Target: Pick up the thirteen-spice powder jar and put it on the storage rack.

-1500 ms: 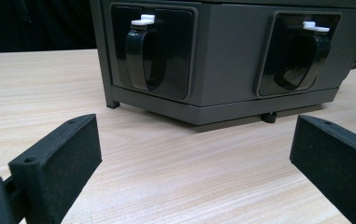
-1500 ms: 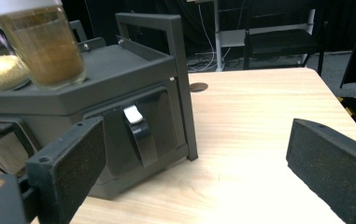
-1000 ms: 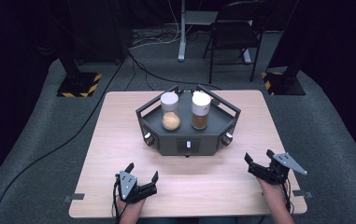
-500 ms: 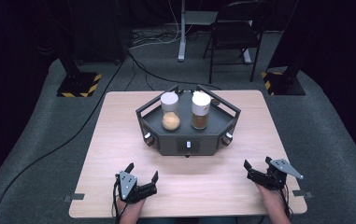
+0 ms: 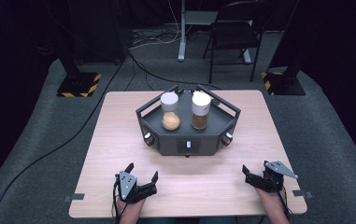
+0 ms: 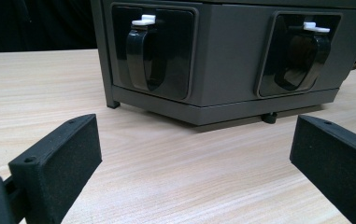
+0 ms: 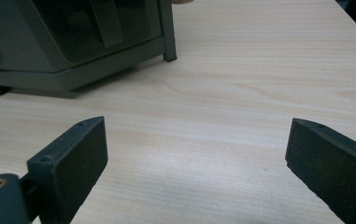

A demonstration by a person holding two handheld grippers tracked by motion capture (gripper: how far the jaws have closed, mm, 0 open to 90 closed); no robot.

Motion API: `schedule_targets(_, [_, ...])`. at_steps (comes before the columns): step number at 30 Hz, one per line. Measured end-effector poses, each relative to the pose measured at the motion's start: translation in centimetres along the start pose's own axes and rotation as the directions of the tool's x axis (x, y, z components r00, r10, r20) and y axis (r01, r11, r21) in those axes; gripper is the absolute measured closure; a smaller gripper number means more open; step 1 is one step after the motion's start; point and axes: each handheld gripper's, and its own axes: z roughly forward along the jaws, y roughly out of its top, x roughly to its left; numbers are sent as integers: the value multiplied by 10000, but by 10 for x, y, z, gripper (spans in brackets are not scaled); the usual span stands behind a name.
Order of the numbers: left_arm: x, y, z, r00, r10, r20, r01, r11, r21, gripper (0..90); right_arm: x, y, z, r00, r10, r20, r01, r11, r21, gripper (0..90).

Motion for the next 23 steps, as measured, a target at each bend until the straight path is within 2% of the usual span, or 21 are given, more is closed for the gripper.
schedule_targets(11, [0, 0, 0, 10000, -26, -18, 26, 10000, -3, 14, 3, 6, 4, 9994, -91, 320, 76, 9988, 476, 52])
schedule_targets(23, [3, -1, 0, 9999, -97, 63, 97, 9999, -54, 12, 3, 9, 5, 9994, -68, 340, 47, 9980, 633, 35])
